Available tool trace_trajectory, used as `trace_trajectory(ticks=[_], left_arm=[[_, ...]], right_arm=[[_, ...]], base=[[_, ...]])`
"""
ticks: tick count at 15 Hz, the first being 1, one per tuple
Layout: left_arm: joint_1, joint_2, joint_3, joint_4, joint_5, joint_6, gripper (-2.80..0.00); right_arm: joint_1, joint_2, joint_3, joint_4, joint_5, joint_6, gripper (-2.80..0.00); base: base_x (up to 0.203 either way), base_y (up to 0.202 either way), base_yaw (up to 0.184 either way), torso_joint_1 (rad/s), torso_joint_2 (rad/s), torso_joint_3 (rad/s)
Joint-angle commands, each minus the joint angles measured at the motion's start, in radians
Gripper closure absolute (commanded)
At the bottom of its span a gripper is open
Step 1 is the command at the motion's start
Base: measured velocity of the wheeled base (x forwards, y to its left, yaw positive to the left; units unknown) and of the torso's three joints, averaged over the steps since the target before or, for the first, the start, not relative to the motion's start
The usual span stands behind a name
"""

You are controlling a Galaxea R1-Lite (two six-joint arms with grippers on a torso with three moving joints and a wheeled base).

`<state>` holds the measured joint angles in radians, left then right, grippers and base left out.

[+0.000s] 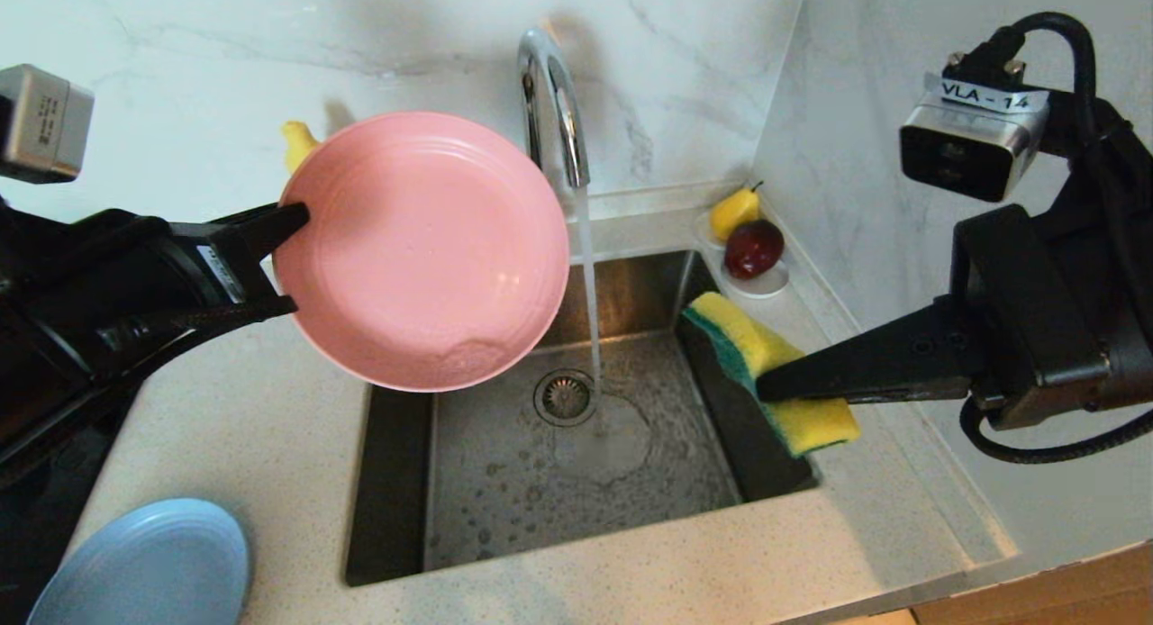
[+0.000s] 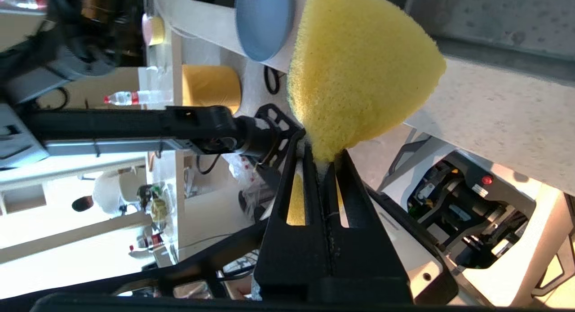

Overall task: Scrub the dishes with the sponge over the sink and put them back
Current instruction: Wipe the plate

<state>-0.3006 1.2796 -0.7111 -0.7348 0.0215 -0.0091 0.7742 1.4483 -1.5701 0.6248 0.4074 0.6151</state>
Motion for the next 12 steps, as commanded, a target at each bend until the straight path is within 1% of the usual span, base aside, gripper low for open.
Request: trace_trajectory(ticks=[1,2,3,5,11,12], left_arm=[[-0.024,-0.001,0.037,-0.089,0.001,0.068,0.0],[-0.048,0.004,0.051,-0.131,0.0,0.101,0.0],[-0.071,0.007,0.051,-0.145,0.001,0.118,0.0],[-0.108,0.005,0.045,-0.15,0.001,0.132,0.0],[-0.141,0.018,0.046,-0.154,-0.002,0.251,0.0],[-0.143,0.034,0.044,-0.167,-0.002,0.268,0.0]], right_arm=[[0.026,0.042,-0.076,0.034,0.002,0.003,0.0],[0.038,0.063,-0.108,0.048,0.002,0.004,0.0],[0.046,0.08,-0.139,0.057,0.002,0.004,0.0],[0.065,0.121,-0.199,0.077,0.002,0.005,0.0],[0.103,0.239,-0.343,0.125,0.002,0.009,0.0],[0.11,0.256,-0.357,0.133,0.001,0.01,0.0]], base=[[0.0,0.0,0.0,0.0,0.0,0.0],[0.0,0.0,0.0,0.0,0.0,0.0],[0.0,0.0,0.0,0.0,0.0,0.0],[0.0,0.0,0.0,0.0,0.0,0.0],[0.0,0.0,0.0,0.0,0.0,0.0],[0.0,0.0,0.0,0.0,0.0,0.0]])
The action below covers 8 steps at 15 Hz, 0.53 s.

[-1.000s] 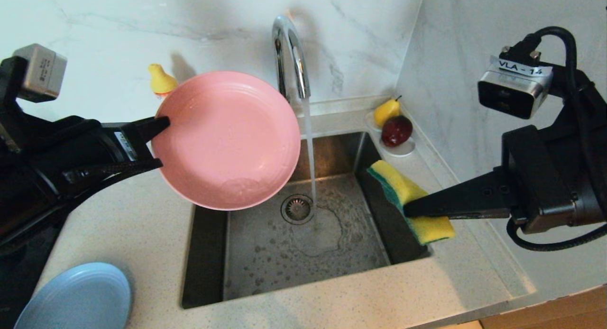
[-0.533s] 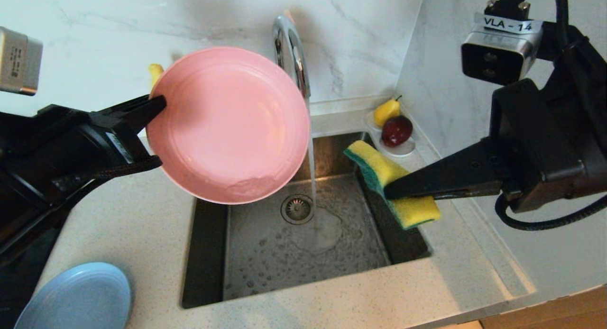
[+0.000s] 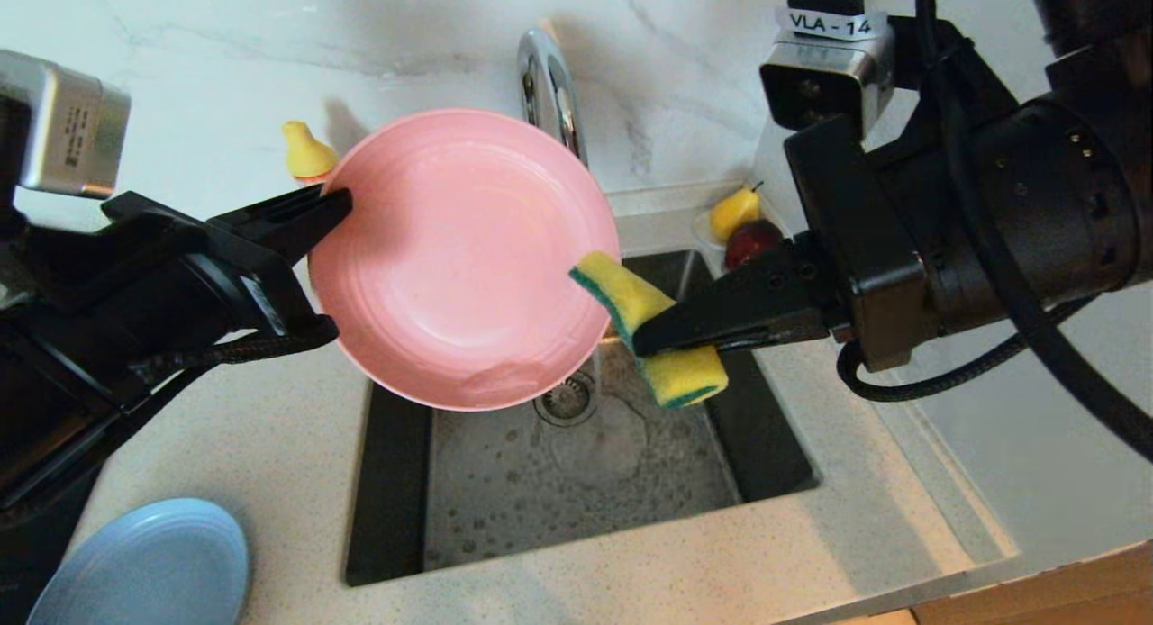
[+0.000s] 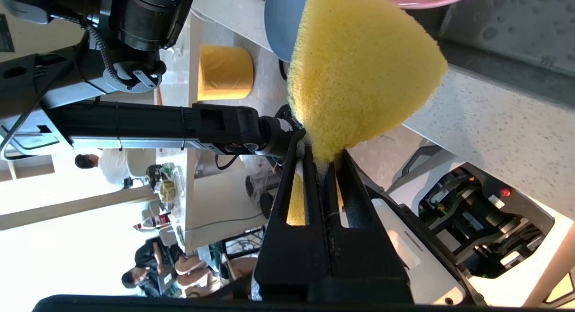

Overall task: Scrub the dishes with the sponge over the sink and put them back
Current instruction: Wipe the plate

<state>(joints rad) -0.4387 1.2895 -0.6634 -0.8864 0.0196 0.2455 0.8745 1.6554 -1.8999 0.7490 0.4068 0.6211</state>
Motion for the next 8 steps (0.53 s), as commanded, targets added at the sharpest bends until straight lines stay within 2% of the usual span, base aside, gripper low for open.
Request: trace_trajectory(ticks=[1,3,5,8], left_arm=[[-0.009,0.048,-0.003,-0.053,0.001,0.04,0.0],[-0.043,0.094,0.004,-0.144,0.009,0.093,0.0],[-0.095,0.109,-0.002,-0.155,0.047,0.103,0.0],[-0.132,0.136,0.003,-0.16,0.057,0.109,0.0]], right_arm=[[0.024,0.059,-0.03,0.007,-0.003,0.005,0.0],[0.034,0.074,-0.031,0.006,-0.006,0.005,0.0],[0.034,0.086,-0.031,0.004,-0.007,0.005,0.0],[0.035,0.107,-0.031,0.001,-0.006,0.002,0.0]], base=[[0.0,0.0,0.0,0.0,0.0,0.0],[0.0,0.0,0.0,0.0,0.0,0.0],[0.0,0.0,0.0,0.0,0.0,0.0],[0.0,0.0,0.0,0.0,0.0,0.0]])
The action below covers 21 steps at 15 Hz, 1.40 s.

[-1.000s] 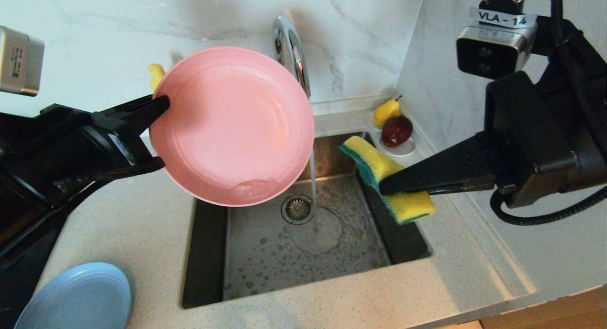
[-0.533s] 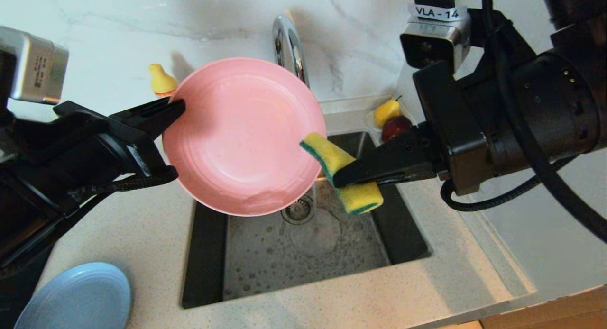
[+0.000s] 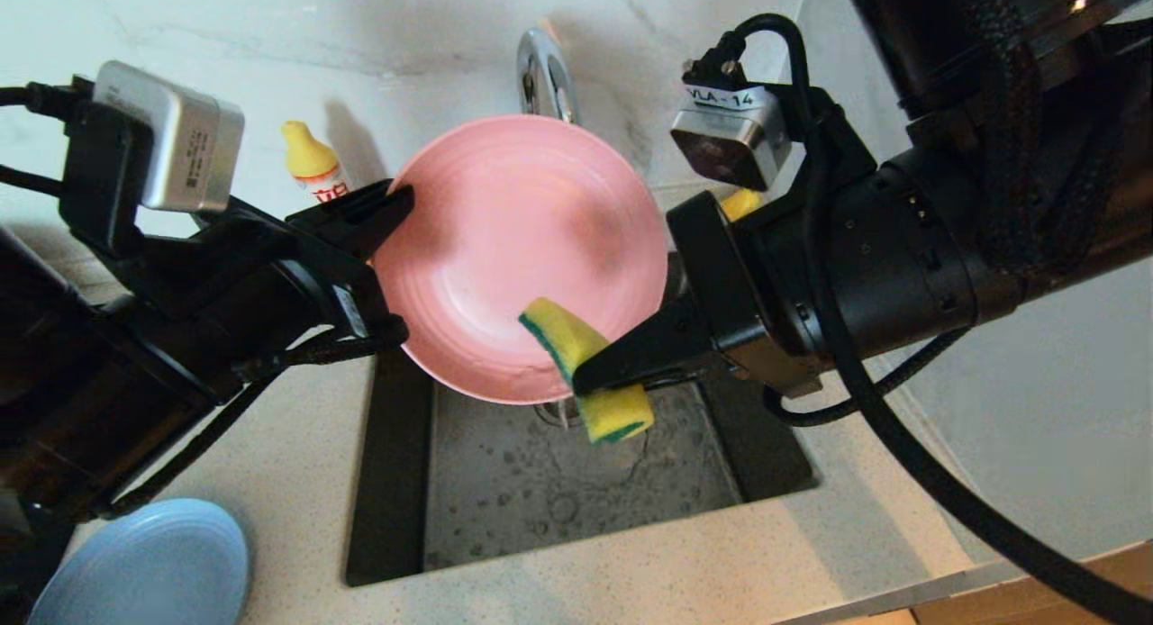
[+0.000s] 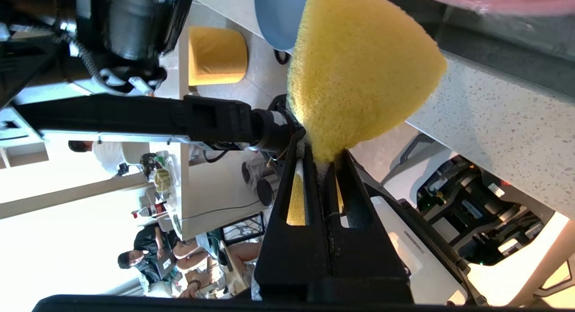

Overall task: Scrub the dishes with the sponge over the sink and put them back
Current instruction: Wipe the plate

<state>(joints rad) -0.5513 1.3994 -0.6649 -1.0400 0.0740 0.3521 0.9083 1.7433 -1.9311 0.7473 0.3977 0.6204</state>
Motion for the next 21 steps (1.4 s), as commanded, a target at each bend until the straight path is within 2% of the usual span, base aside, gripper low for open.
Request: trace_trajectory(ticks=[1,6,12,16,21], left_arm=[[-0.025,0.027,0.007,-0.006,0.002,0.002,0.0],[-0.074,0.038,0.014,-0.012,0.035,0.013,0.0],[-0.076,0.079,0.03,-0.071,0.059,0.011,0.0],[-0.089,0.081,0.027,-0.072,0.062,0.01,0.0],[-0.106,0.08,0.03,-0.073,0.077,0.01,0.0]], right_arm=[[0.001,0.022,0.0,0.003,0.003,0.001,0.0],[-0.002,0.053,0.001,-0.016,-0.023,0.005,0.0],[0.01,0.052,0.0,-0.019,-0.177,0.004,0.0],[0.054,0.046,0.001,-0.014,-0.179,0.004,0.0],[0.07,0.11,0.0,-0.031,-0.178,0.002,0.0]], base=[[0.0,0.0,0.0,0.0,0.0,0.0],[0.0,0.0,0.0,0.0,0.0,0.0],[0.0,0.0,0.0,0.0,0.0,0.0],[0.0,0.0,0.0,0.0,0.0,0.0],[0.0,0.0,0.0,0.0,0.0,0.0]])
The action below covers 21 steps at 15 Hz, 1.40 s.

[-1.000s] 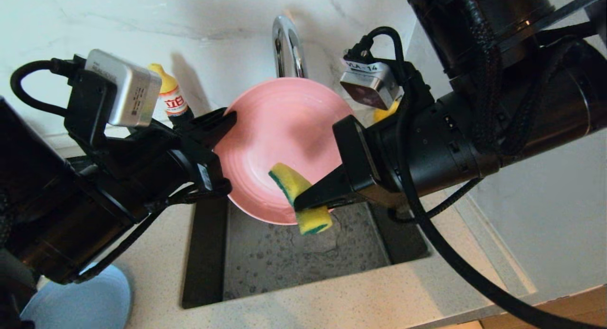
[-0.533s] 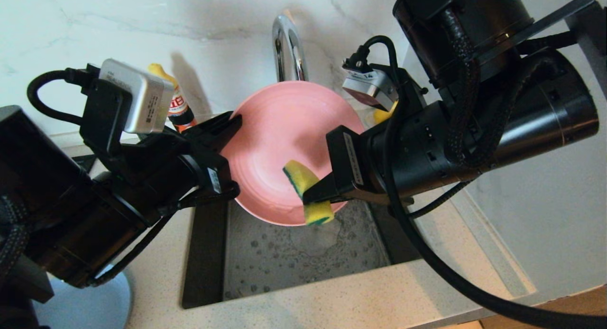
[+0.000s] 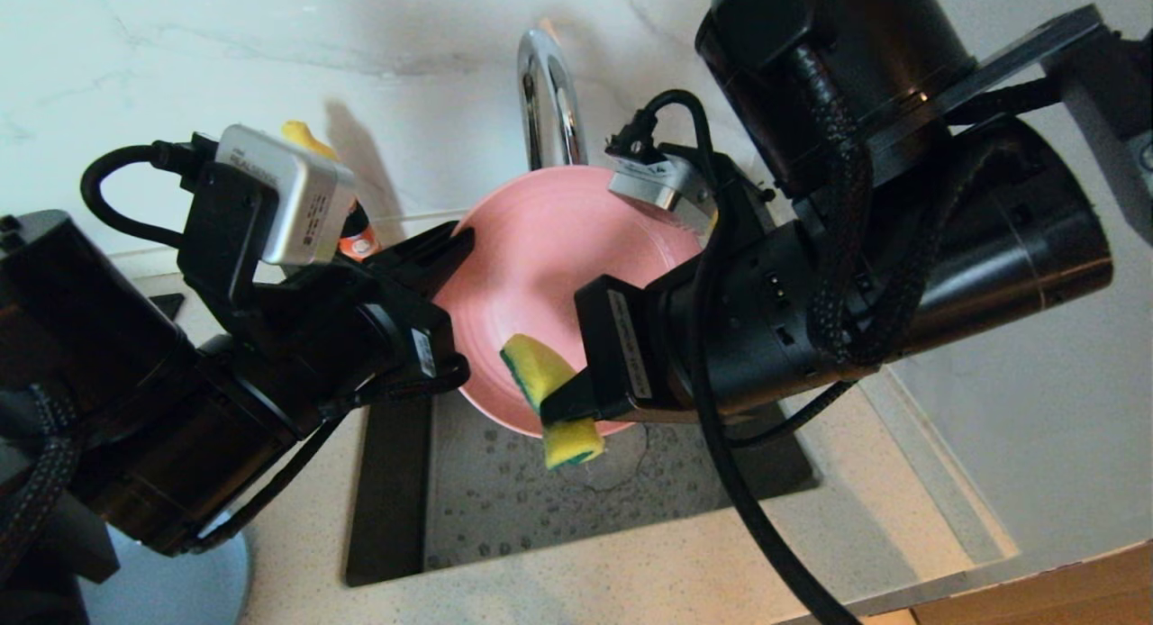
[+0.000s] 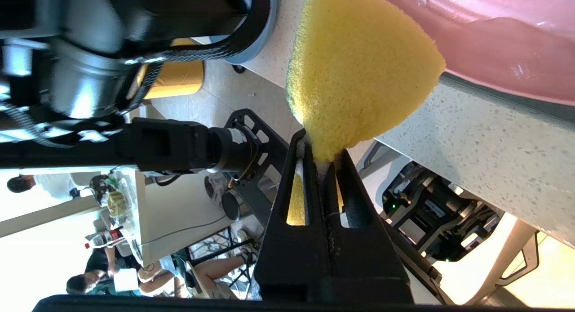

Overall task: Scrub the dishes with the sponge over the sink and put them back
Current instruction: Wipe the plate

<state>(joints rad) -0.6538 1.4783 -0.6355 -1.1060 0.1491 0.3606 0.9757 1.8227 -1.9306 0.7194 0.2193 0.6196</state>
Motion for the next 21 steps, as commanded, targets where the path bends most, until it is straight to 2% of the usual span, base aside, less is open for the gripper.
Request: trace_trajectory(ticks=[1,21], left_arm=[[-0.006,-0.001,0.0,-0.007,0.003,0.0,0.0],[-0.043,-0.017,0.053,-0.017,0.015,0.0,0.0]], right_arm=[[0.003,0.039,-0.001,-0.016,0.0,0.003,0.0],[-0.115,-0.028,-0.005,-0.029,-0.006,-0.003,0.0]], base=[[0.0,0.0,0.0,0.0,0.0,0.0],[0.0,0.0,0.0,0.0,0.0,0.0]])
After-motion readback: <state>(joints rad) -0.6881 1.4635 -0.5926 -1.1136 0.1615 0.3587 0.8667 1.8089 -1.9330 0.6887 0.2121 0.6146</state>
